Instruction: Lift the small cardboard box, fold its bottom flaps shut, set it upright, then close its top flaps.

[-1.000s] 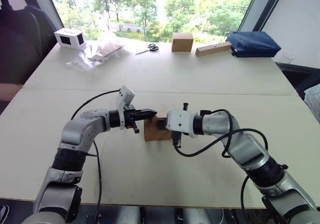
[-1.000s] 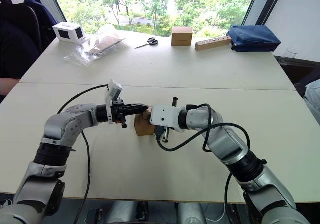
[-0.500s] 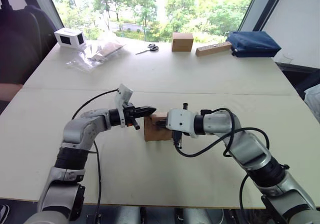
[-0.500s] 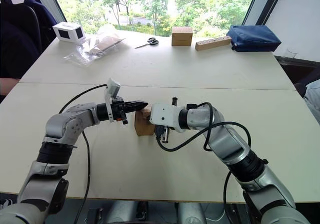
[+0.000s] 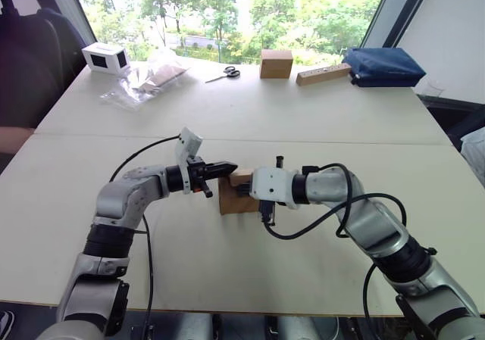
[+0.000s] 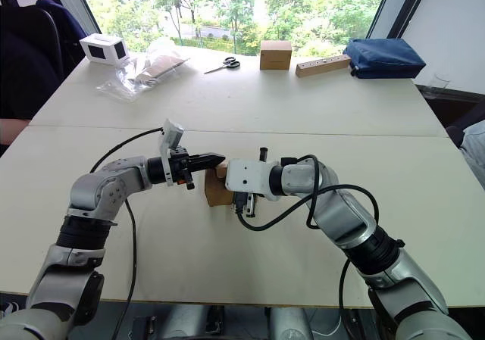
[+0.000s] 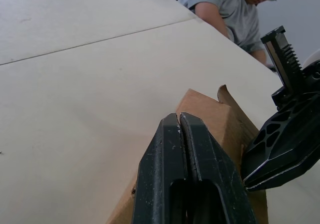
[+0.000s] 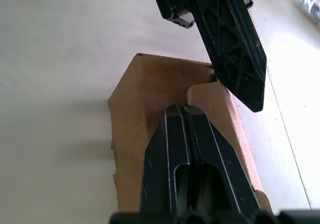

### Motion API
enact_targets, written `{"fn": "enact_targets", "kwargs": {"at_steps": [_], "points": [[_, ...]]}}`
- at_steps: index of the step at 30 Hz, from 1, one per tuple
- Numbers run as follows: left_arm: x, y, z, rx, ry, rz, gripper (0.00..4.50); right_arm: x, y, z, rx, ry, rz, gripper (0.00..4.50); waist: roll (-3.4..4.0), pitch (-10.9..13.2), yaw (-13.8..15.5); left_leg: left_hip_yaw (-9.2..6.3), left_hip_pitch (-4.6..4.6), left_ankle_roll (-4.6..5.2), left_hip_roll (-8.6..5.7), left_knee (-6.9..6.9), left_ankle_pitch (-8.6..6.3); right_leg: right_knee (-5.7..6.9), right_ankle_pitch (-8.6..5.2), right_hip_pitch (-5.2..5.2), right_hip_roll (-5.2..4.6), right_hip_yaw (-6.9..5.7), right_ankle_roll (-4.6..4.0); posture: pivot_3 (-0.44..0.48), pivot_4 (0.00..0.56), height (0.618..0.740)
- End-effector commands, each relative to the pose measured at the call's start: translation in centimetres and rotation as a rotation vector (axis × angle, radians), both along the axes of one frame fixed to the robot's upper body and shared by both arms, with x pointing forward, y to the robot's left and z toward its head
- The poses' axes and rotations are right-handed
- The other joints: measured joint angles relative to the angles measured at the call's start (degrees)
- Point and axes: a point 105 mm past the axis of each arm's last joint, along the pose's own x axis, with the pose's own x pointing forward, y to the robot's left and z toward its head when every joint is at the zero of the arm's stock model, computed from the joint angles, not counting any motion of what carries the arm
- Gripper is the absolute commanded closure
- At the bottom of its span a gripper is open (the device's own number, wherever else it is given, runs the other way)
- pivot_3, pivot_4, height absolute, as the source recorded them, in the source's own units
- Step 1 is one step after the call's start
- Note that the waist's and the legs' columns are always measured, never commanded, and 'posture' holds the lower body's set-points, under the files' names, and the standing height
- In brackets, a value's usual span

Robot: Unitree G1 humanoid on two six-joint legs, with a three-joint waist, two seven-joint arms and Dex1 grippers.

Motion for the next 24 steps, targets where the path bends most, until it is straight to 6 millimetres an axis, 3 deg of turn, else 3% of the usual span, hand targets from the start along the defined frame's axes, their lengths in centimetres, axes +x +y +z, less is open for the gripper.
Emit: {"fn": "enact_targets", "kwargs": {"at_steps": [1,14,24], "points": [[-0.3,-0.2,0.3,-0.006,-0.024,-0.011,4.48,0.8,-0.4,0.7,0.001,-0.030,-0.040,4.50,0.00,0.0,0.0,0.00,0.00,0.00,0.00,0.00,0.00,0.00,0.00,0.00,0.00,0.00,0.00,0.000,0.150,0.740],[-0.8,-0.5,-0.1,0.011,-0.036,-0.029,4.48,1.4,-0.2,-0.3,-0.020,0.033,-0.126,4.50,0.00,0.0,0.0,0.00,0.01,0.00,0.01,0.00,0.00,0.00,0.00,0.01,-0.01,0.00,0.00,0.000,0.150,0.740],[-1.2,-0.6,-0.4,0.117,-0.116,-0.069,4.48,0.4,0.1,0.9,0.028,0.059,-0.081,4.50,0.01,0.0,0.0,-0.01,0.00,0.00,0.00,0.00,0.00,-0.01,0.00,0.01,-0.01,0.00,0.00,0.000,0.150,0.740]]}}
